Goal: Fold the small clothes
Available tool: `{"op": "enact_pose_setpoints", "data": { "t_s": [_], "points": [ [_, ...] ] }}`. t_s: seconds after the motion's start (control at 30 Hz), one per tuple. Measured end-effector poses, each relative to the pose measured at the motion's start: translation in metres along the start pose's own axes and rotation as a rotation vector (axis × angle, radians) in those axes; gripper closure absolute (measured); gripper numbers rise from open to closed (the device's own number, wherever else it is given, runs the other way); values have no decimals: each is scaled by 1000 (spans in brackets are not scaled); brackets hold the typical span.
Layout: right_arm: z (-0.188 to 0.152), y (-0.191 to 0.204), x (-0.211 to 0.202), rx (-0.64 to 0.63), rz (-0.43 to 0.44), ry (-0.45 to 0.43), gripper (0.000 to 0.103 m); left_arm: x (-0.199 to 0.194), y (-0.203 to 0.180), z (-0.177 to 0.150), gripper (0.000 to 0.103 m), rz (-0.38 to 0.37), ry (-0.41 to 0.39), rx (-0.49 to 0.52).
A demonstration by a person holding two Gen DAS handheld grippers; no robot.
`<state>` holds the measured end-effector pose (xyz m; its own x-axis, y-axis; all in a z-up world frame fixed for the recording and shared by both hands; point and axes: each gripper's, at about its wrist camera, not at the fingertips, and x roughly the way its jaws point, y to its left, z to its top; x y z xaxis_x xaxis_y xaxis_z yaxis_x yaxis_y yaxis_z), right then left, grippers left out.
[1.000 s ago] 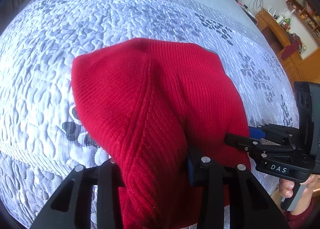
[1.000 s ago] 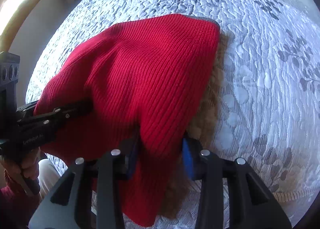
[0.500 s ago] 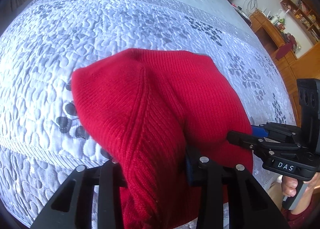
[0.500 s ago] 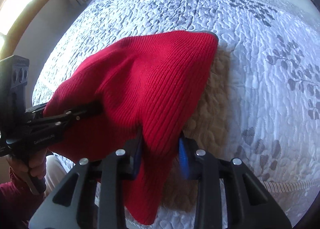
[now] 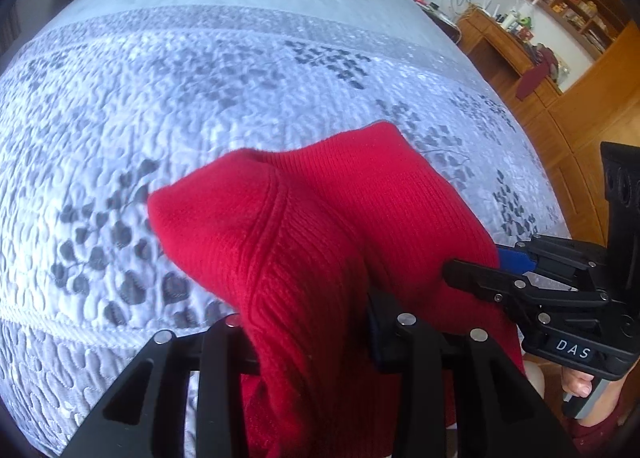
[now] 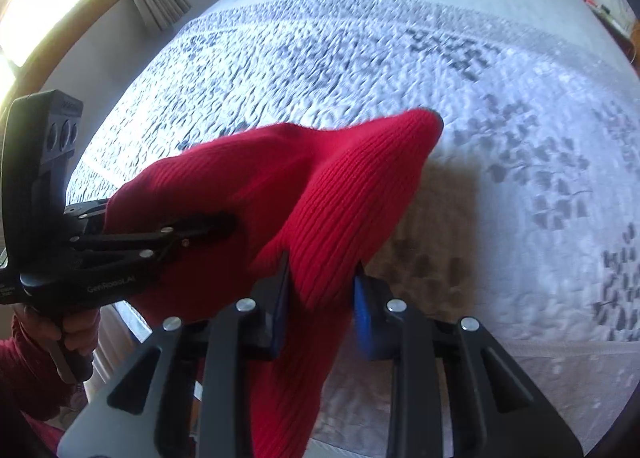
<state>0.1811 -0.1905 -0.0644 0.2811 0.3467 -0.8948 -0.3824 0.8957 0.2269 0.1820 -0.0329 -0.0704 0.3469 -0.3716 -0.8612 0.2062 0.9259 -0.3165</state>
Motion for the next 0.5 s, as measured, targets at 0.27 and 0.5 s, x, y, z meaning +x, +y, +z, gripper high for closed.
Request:
{"op": "enact_pose_setpoints", "data": {
  "t_s": [0.27, 0.5],
  "points": [
    [23, -54, -45, 11, -94, -117, 78, 11, -65, 56, 69, -19, -96, 63],
    [28, -150, -27, 76, -120, -158, 78, 77, -90, 74, 68, 12, -124, 47]
  ]
}}
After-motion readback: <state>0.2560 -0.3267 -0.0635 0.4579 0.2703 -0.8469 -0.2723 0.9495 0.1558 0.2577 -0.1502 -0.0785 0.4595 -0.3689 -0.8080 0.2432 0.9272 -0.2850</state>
